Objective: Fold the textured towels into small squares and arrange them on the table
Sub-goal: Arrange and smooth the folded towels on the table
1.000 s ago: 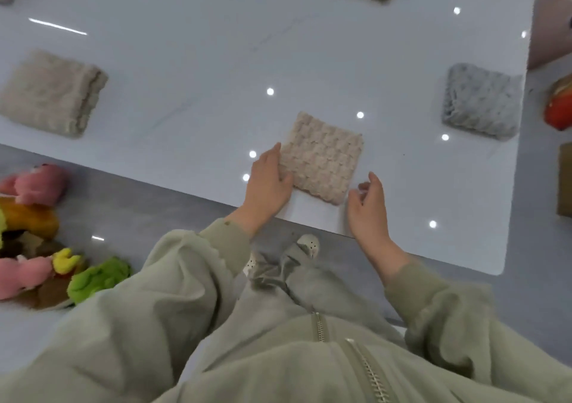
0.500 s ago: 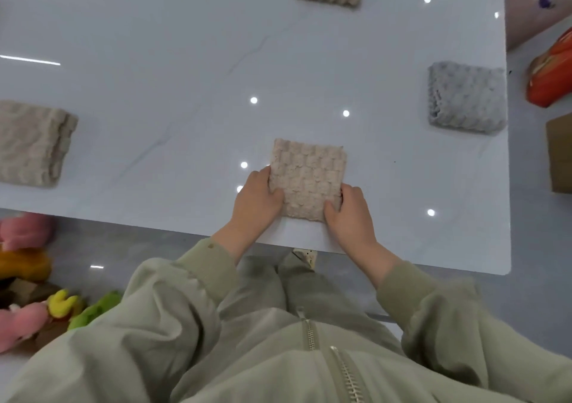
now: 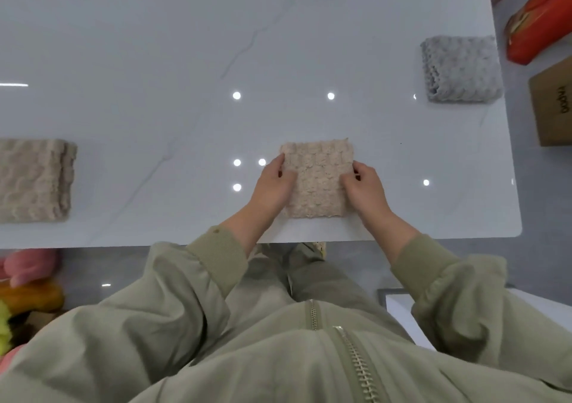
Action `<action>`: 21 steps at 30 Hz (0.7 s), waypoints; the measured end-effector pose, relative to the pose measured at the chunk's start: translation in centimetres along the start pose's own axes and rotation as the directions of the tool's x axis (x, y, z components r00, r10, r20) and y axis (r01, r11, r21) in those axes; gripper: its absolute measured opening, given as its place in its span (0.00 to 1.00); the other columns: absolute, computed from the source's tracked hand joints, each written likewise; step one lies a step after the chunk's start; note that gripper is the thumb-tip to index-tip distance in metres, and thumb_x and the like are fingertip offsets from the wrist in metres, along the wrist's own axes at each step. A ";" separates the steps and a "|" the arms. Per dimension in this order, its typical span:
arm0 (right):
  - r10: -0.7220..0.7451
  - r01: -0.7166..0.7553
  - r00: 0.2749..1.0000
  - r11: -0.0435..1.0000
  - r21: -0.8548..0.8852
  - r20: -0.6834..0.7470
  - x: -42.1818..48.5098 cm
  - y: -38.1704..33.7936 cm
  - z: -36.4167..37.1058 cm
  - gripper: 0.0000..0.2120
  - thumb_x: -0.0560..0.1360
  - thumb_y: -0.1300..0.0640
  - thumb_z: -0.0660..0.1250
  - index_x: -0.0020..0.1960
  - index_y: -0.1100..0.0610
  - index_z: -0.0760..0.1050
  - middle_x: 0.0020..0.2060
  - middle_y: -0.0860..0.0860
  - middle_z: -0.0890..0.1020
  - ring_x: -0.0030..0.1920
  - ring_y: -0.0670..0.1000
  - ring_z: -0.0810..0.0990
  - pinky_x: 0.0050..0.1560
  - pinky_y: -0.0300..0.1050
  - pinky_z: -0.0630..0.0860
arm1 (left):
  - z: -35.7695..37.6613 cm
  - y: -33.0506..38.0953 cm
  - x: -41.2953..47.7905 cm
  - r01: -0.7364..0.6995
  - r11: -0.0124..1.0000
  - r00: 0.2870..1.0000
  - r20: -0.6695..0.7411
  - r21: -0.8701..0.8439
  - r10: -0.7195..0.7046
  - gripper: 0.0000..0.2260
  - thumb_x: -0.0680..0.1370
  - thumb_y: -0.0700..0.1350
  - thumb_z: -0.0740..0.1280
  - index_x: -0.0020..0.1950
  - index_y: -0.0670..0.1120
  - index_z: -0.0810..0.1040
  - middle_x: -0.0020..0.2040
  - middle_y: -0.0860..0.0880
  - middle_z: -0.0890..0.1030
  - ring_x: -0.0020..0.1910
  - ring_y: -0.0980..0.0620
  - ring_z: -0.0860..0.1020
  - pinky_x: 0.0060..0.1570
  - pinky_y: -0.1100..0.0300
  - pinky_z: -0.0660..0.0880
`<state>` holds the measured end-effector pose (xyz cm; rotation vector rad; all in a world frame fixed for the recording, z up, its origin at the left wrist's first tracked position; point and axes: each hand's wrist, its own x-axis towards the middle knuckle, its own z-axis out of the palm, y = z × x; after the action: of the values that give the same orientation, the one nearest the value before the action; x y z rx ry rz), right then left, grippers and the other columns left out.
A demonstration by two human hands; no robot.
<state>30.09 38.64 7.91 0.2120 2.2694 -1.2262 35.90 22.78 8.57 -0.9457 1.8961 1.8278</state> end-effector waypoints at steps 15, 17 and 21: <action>0.067 -0.064 0.997 0.994 0.088 -0.030 -1.7 -0.7 -1.0 0.13 0.78 0.62 0.55 0.53 0.64 0.77 0.52 0.63 0.79 0.46 0.58 0.78 0.45 0.48 0.74 | 0.5 0.0 0.3 -0.028 0.999 0.998 -0.054 -0.040 0.026 0.18 0.80 0.40 0.55 0.69 0.50 0.66 0.55 0.56 0.74 0.48 0.61 0.74 0.42 0.67 0.70; 0.069 -0.066 0.997 0.991 0.112 -0.027 -1.6 -0.7 -1.2 0.14 0.79 0.61 0.54 0.54 0.64 0.77 0.50 0.62 0.80 0.43 0.55 0.79 0.43 0.45 0.75 | 0.7 -0.2 0.5 -0.026 0.999 0.998 -0.066 -0.027 0.024 0.13 0.80 0.40 0.55 0.63 0.51 0.67 0.53 0.57 0.74 0.49 0.60 0.74 0.43 0.66 0.71; 0.011 -0.012 1.000 0.998 0.069 0.012 -1.2 -0.6 -0.3 0.13 0.78 0.60 0.56 0.52 0.65 0.77 0.48 0.62 0.81 0.45 0.59 0.80 0.37 0.43 0.72 | 1.4 -0.2 0.7 -0.048 0.999 0.999 -0.026 0.014 0.048 0.18 0.79 0.40 0.55 0.68 0.48 0.68 0.59 0.50 0.76 0.54 0.54 0.76 0.42 0.65 0.72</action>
<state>30.76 38.68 9.11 0.2423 2.2148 -1.2981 35.24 23.99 7.86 -0.9319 1.9598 1.8364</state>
